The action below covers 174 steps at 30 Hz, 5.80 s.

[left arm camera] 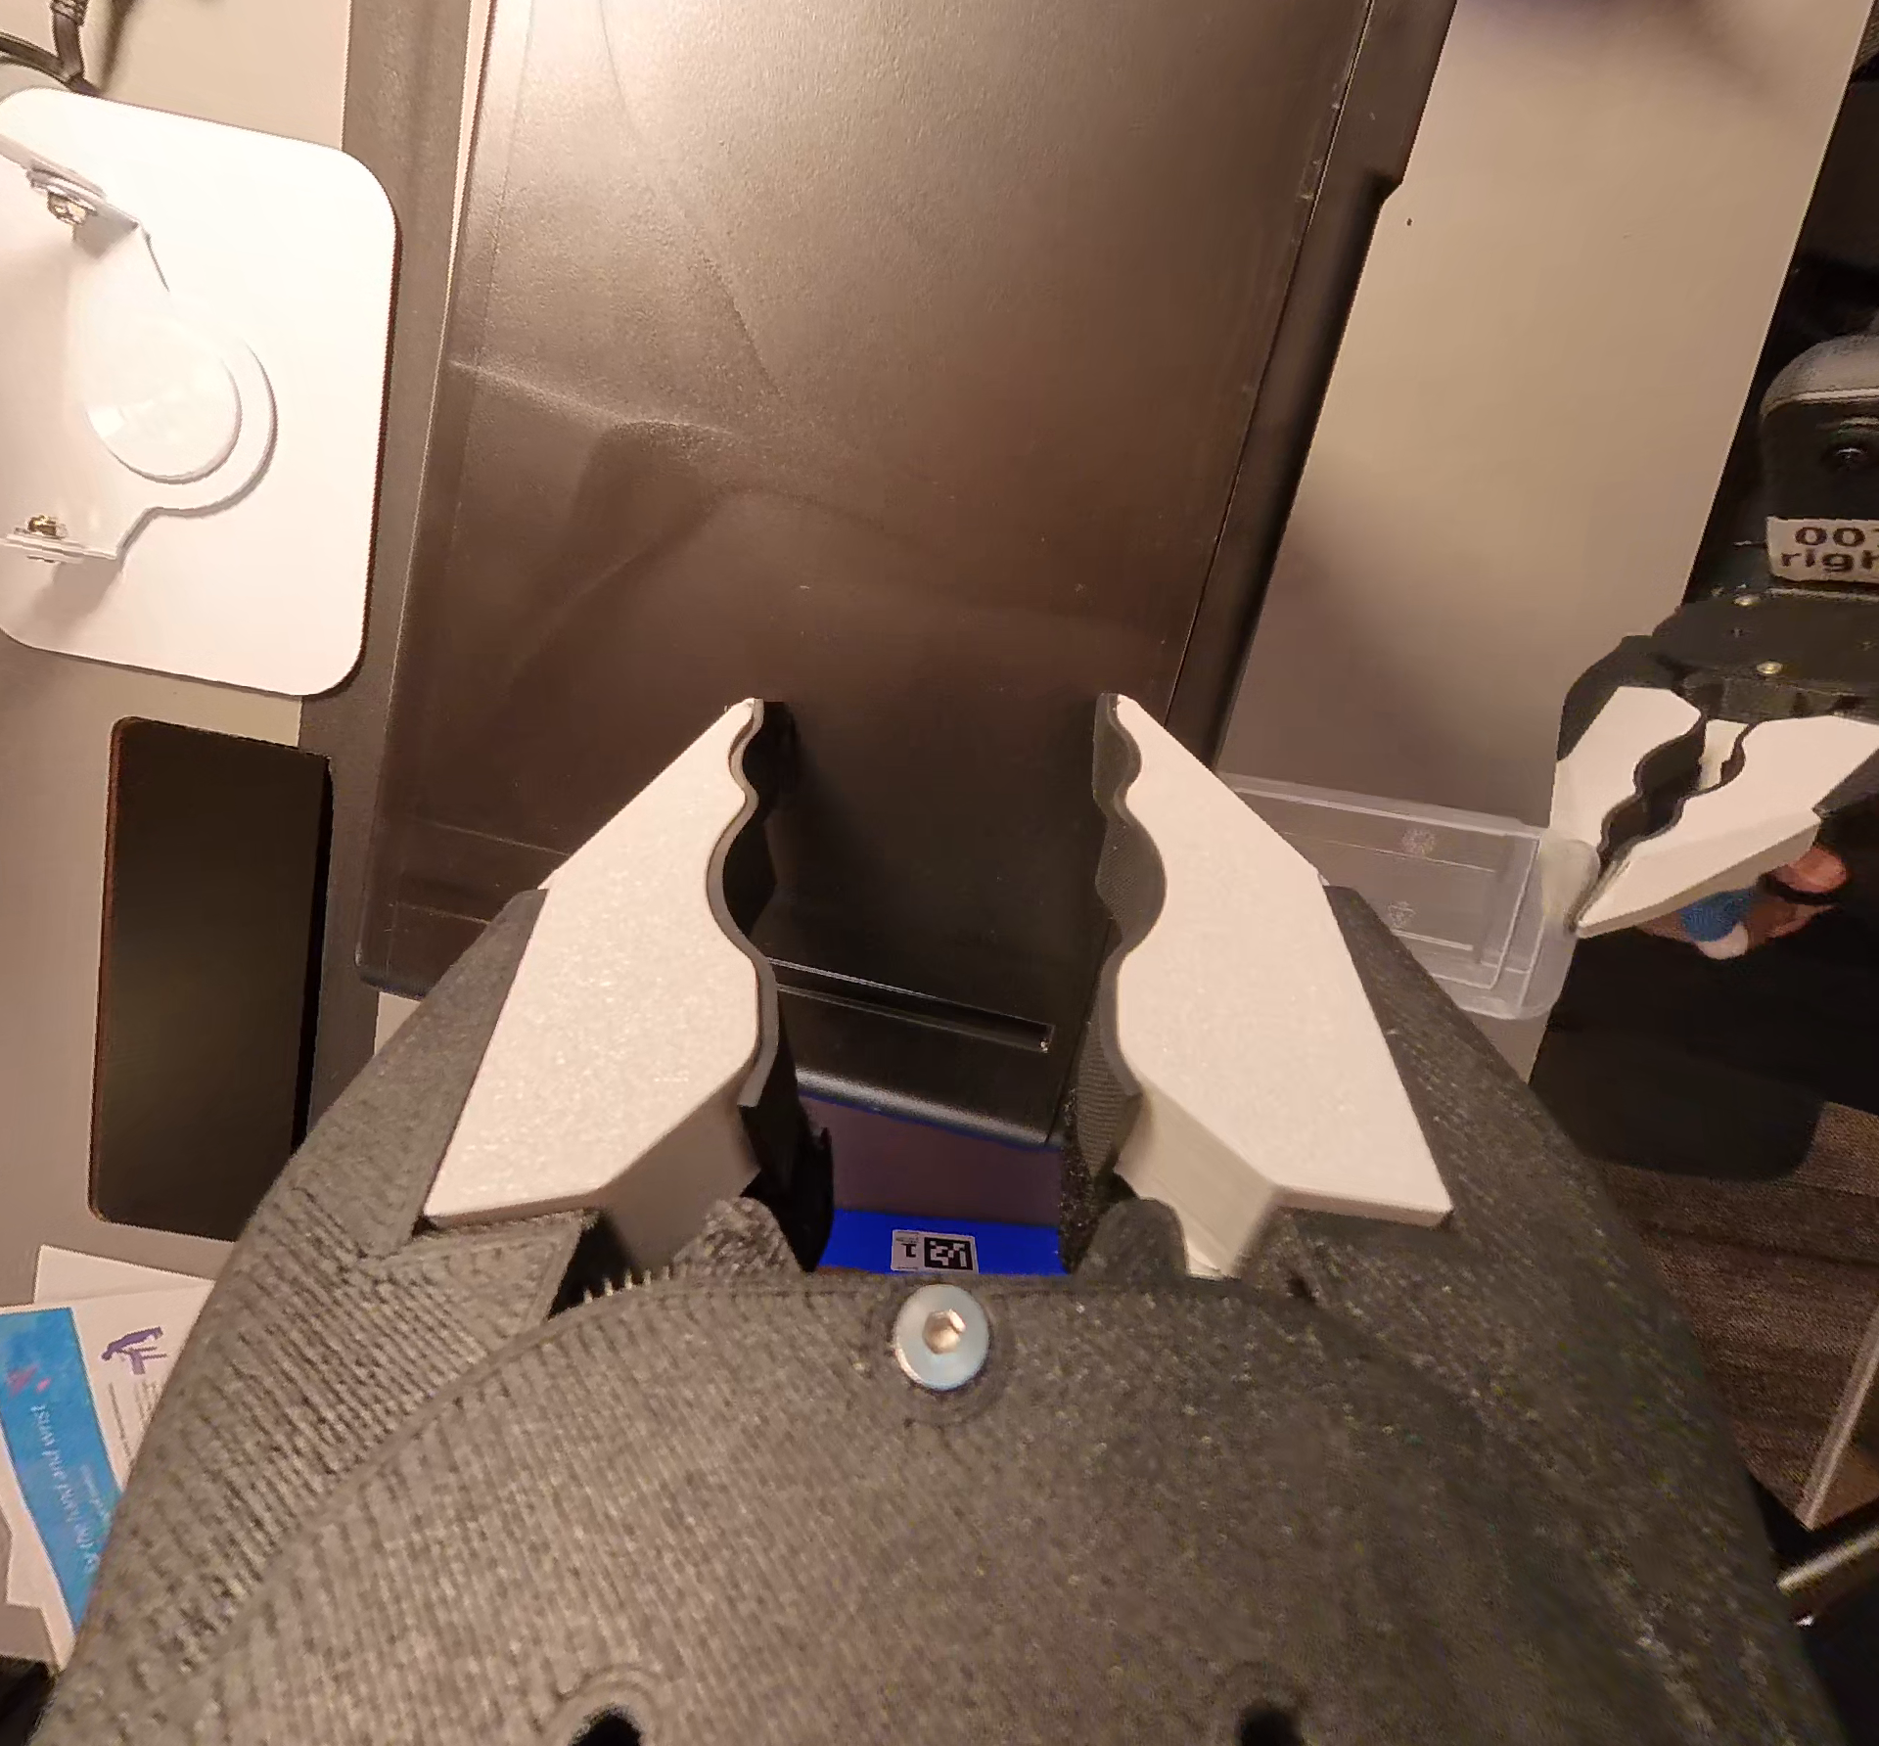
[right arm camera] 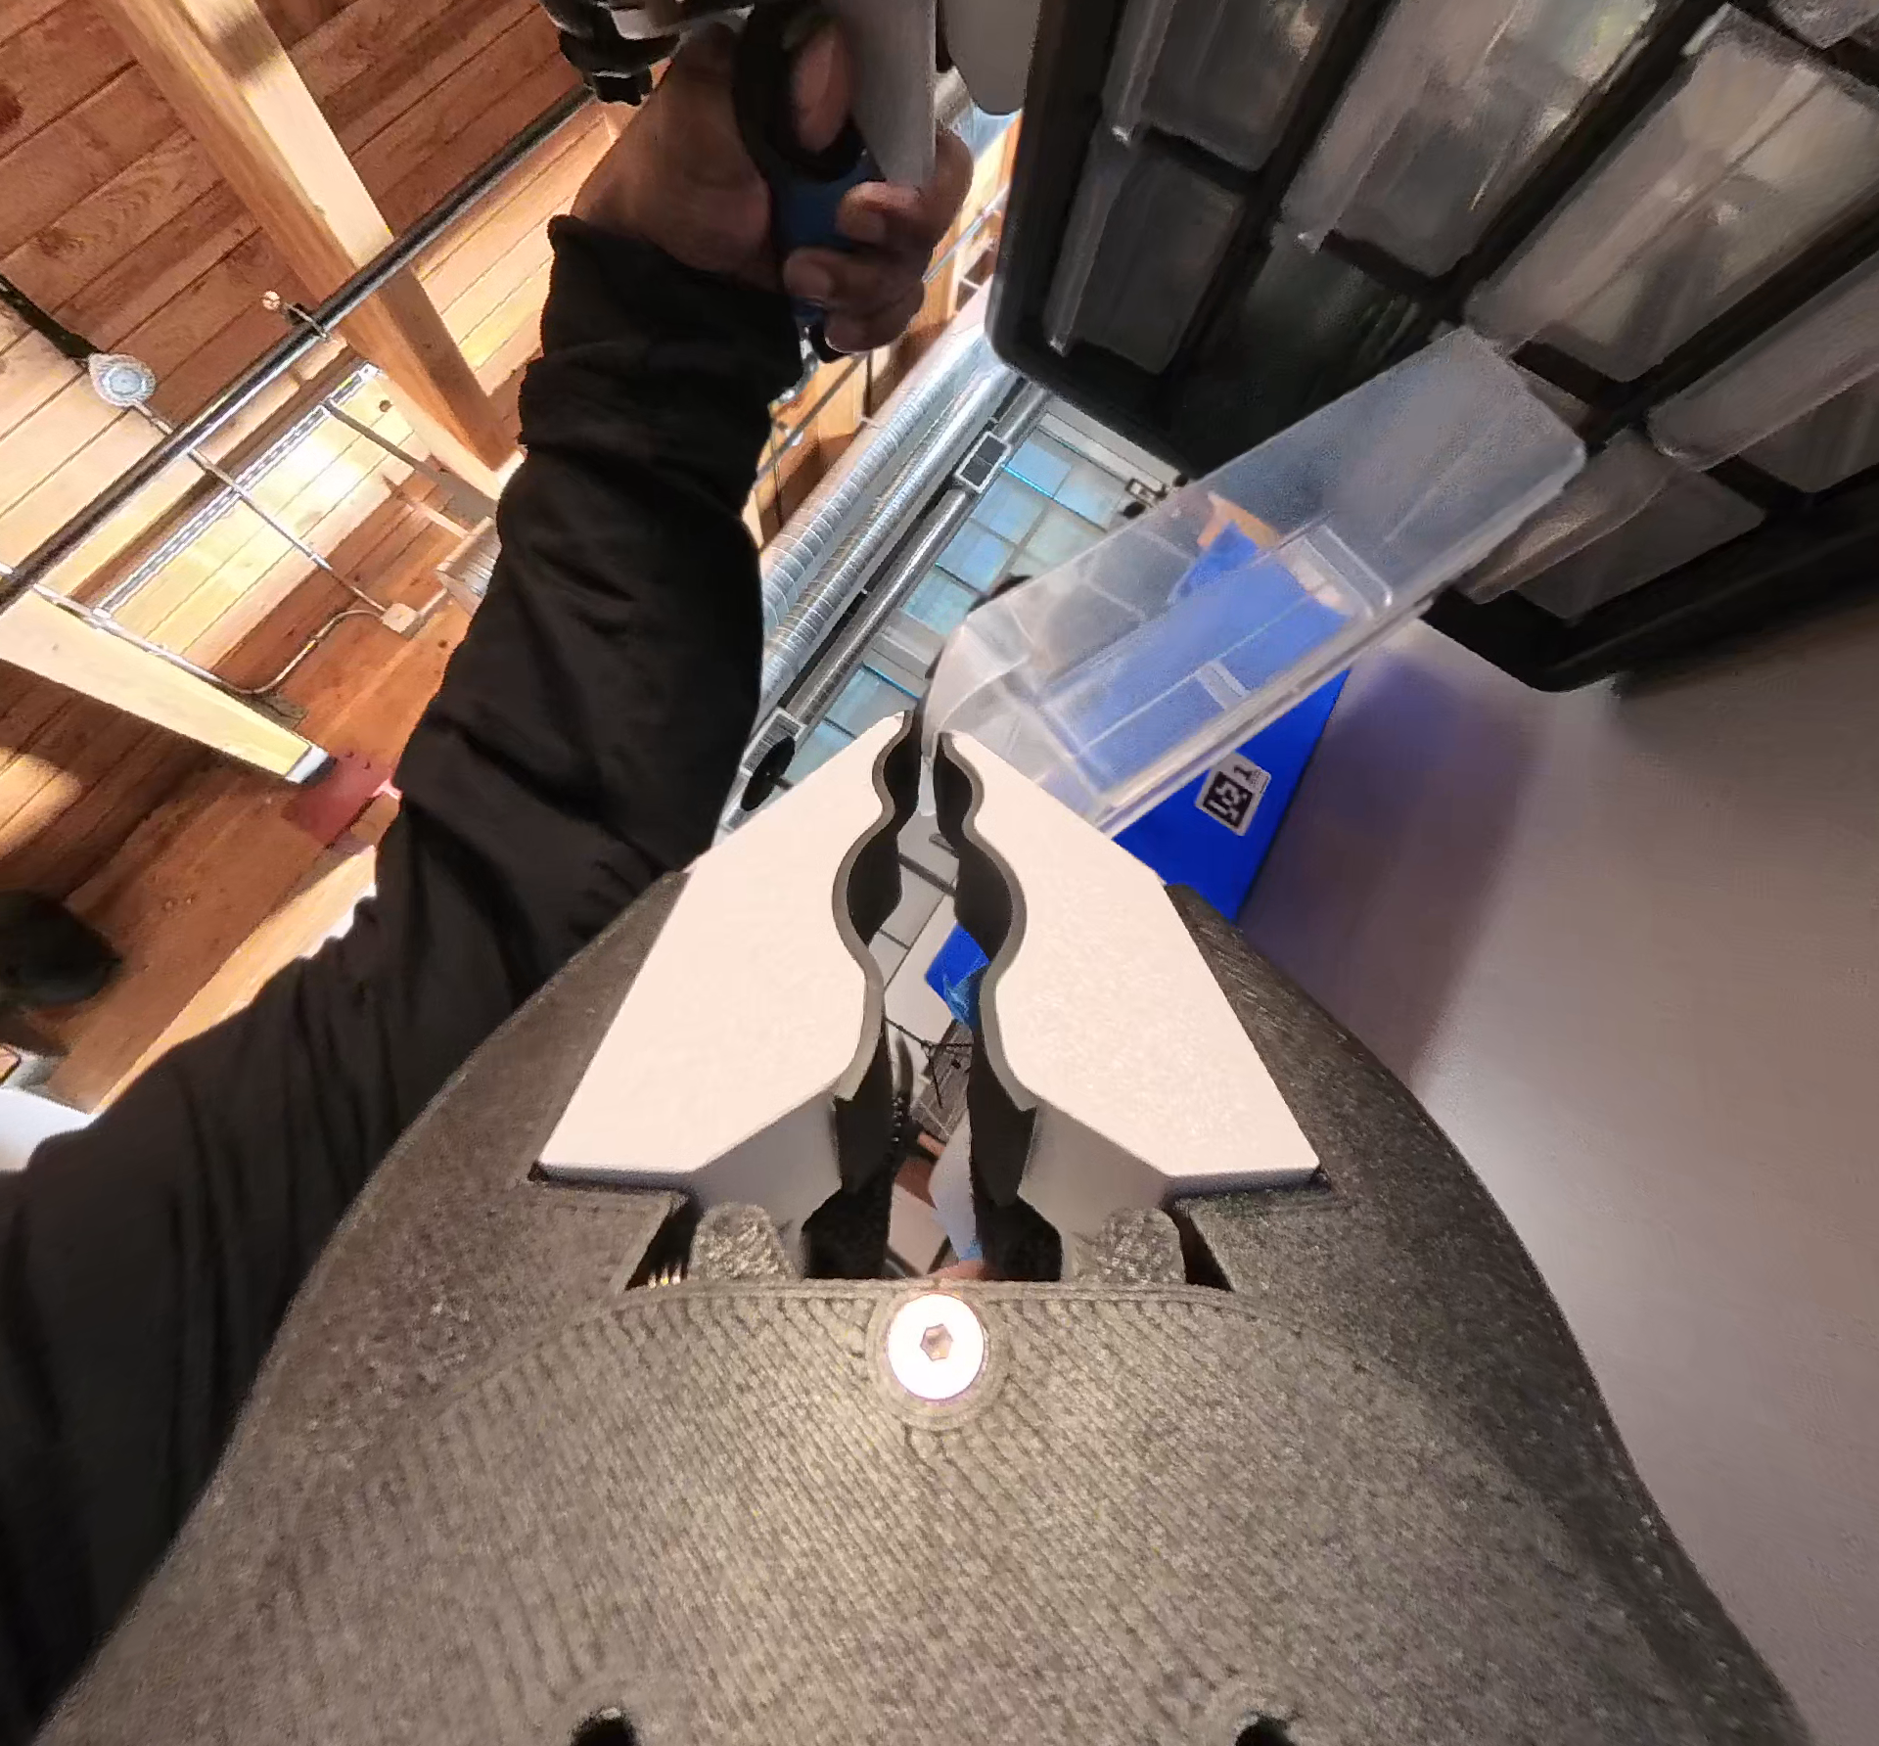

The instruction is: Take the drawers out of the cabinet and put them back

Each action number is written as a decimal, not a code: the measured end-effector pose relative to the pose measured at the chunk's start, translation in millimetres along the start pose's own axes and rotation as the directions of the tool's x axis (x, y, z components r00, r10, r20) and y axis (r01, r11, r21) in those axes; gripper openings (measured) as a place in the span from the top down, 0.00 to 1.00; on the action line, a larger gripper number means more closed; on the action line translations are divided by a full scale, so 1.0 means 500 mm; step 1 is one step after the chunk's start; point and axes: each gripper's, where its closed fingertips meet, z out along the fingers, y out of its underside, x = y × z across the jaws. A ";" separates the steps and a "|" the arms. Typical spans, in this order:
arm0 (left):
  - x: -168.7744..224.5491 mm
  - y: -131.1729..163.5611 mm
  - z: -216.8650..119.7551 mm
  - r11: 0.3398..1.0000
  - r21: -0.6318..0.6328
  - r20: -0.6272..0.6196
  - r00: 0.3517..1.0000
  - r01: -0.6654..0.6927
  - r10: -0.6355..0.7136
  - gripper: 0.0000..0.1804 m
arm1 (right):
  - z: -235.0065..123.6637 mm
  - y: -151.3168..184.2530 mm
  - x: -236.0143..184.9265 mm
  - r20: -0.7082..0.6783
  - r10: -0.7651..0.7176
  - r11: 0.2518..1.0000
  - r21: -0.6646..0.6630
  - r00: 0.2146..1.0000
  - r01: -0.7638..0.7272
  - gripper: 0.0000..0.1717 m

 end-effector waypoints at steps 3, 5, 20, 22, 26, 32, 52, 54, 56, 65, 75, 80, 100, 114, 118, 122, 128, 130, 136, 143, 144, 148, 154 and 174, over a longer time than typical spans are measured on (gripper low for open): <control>0.000 0.000 0.000 1.000 0.001 0.001 1.000 0.001 -0.001 0.60 | -0.020 0.000 0.013 -0.002 0.002 1.000 -0.006 1.000 -0.002 0.98; 0.000 0.000 0.000 1.000 0.002 0.001 1.000 0.001 -0.001 0.60 | -0.035 -0.009 0.028 -0.016 0.003 1.000 0.000 1.000 -0.003 0.98; 0.000 -0.001 0.000 1.000 0.011 0.001 1.000 -0.006 0.006 0.61 | -0.225 -0.217 -0.024 0.152 -0.052 0.998 0.043 0.987 0.046 0.98; 0.000 -0.001 0.000 1.000 0.011 0.000 1.000 -0.007 0.007 0.61 | -0.259 -0.269 -0.044 0.159 -0.093 0.995 0.053 0.983 0.086 0.98; -0.001 -0.002 0.000 1.000 0.011 0.001 1.000 -0.005 0.005 0.60 | -0.321 -0.392 -0.072 0.131 -0.152 0.988 0.061 0.980 0.145 0.98; 0.000 -0.003 0.001 1.000 0.007 0.006 1.000 0.002 -0.002 0.61 | -0.397 -0.590 -0.019 -0.071 -0.253 0.964 0.070 0.965 0.258 0.98; -0.001 -0.003 0.001 1.000 0.014 0.001 1.000 -0.001 0.001 0.61 | -0.504 -0.601 0.255 -0.544 -0.029 0.999 0.020 0.839 0.048 0.72; -0.001 -0.003 0.001 1.000 0.012 0.001 1.000 0.000 0.000 0.61 | -0.511 -0.600 0.248 -0.579 -0.074 0.997 -0.015 0.812 0.081 0.64; -0.001 -0.003 0.001 1.000 0.011 0.002 1.000 0.001 -0.001 0.61 | -0.521 -0.598 0.248 -0.624 -0.136 0.990 -0.068 0.769 0.121 0.58; 0.000 -0.003 0.001 1.000 0.010 0.002 1.000 0.002 -0.002 0.60 | -0.564 -0.610 0.238 -0.708 -0.514 0.856 -0.393 0.484 0.336 0.51; 0.000 -0.003 0.001 1.000 0.002 0.002 1.000 0.001 -0.001 0.60 | -0.292 -0.387 0.016 -0.186 -0.624 0.768 -0.327 0.759 0.551 0.68; -0.001 -0.004 0.001 1.000 -0.017 0.005 1.000 0.000 0.000 0.61 | -0.093 -0.209 0.031 0.000 -0.288 0.939 -0.196 0.958 0.283 0.70; -0.001 -0.005 0.002 1.000 -0.001 -0.003 1.000 -0.015 0.015 0.61 | 0.128 -0.195 0.159 -0.205 -0.129 0.982 0.108 0.970 0.153 0.83; -0.001 -0.005 0.002 1.000 -0.009 -0.002 1.000 -0.011 0.011 0.61 | 0.052 -0.109 0.088 -0.085 -0.017 0.995 0.092 0.996 0.025 0.97; -0.001 -0.005 0.002 1.000 -0.008 -0.001 1.000 -0.008 0.008 0.61 | -0.008 -0.066 0.029 -0.018 -0.006 0.998 0.056 1.000 0.007 0.97; -0.001 -0.005 0.002 1.000 -0.006 0.001 1.000 -0.002 0.002 0.61 | -0.068 -0.042 -0.041 0.067 0.002 1.000 0.007 0.998 -0.003 0.98; -0.001 -0.006 0.002 1.000 -0.007 0.005 1.000 0.004 -0.004 0.61 | -0.163 -0.067 -0.094 0.155 -0.027 0.998 -0.053 0.988 0.035 0.99; -0.001 -0.006 0.002 1.000 -0.010 0.006 1.000 0.004 -0.004 0.61 | -0.197 -0.102 -0.114 0.188 -0.041 0.997 -0.057 0.981 0.053 0.99; -0.001 -0.006 0.002 1.000 -0.020 0.005 1.000 0.000 0.000 0.61 | -0.317 -0.292 -0.138 0.176 -0.168 0.984 -0.021 0.970 0.174 0.98; -0.001 -0.009 0.003 1.000 -0.021 0.004 1.000 0.001 -0.001 0.62 | -0.457 -0.553 -0.071 -0.032 -0.325 0.946 -0.022 0.945 0.324 0.98; -0.001 -0.009 0.003 1.000 -0.023 0.004 1.000 0.001 -0.001 0.62 | -0.471 -0.582 -0.041 -0.083 -0.323 0.946 -0.029 0.943 0.322 0.98; -0.001 -0.009 0.003 1.000 -0.027 0.007 1.000 0.008 -0.008 0.62 | -0.511 -0.677 0.052 -0.187 -0.282 0.958 -0.001 0.941 0.286 0.98; -0.001 -0.009 0.004 1.000 -0.030 0.006 1.000 0.010 -0.010 0.62 | -0.551 -0.732 0.183 -0.367 -0.184 0.976 0.046 0.912 0.215 0.99; -0.001 -0.010 0.005 0.999 -0.035 0.005 1.000 0.001 -0.001 0.62 | -0.593 -0.644 0.159 -0.641 -0.452 0.887 -0.254 0.621 0.385 0.58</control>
